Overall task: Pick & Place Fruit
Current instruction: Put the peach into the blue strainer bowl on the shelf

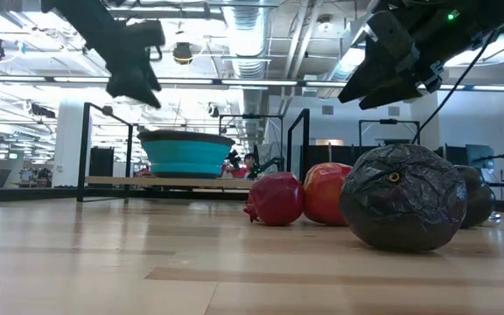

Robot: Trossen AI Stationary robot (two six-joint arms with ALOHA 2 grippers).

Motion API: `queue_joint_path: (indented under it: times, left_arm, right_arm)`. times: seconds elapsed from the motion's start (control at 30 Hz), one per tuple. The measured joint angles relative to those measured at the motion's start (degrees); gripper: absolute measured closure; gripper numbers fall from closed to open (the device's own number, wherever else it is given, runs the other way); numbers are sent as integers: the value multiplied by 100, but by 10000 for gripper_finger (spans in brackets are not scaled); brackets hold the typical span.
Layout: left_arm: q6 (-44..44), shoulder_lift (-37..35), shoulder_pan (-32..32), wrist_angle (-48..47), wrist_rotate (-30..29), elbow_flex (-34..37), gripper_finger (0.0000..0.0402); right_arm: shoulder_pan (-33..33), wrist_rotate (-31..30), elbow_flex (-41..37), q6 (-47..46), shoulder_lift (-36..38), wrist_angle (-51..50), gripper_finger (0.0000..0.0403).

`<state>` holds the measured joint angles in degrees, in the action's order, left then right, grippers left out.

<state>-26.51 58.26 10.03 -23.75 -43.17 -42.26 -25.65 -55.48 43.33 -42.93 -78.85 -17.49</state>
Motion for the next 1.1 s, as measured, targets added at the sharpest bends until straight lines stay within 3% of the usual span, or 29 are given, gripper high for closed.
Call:
queue_joint_path:
  times: [0.1, 0.3, 0.4, 0.57, 0.73, 1.0, 1.1]
  left_arm:
    - [440, -335, -38, 103, 343, -1, 106]
    - [1763, -707, -286, 594, 1938, -2, 114]
    - [2256, -568, -598, 839, 2352, -2, 120]
    - [2436, 49, -1276, 1347, 2416, 0, 133]
    - [2443, 872, -1757, 2122, 2419, 4, 148]
    - [2838, 2132, -1961, 2678, 2364, 4, 169]
    - [2994, 2469, -1961, 2883, 2359, 4, 177]
  right_arm:
    - [27, 4, 0, -3, -3, 33, 76]
    - [-68, 85, 0, 32, -420, 544, 76]
    - [-100, 773, -7, 492, -715, 1056, 76]
    - [108, 2671, 1, 1810, -981, 2254, 76]
    - [399, 4428, 317, 2734, -1051, 2139, 76]
    - [847, 4646, 666, 2850, -1053, 778, 53]
    - [887, 4728, 671, 2984, -1054, 711, 35]
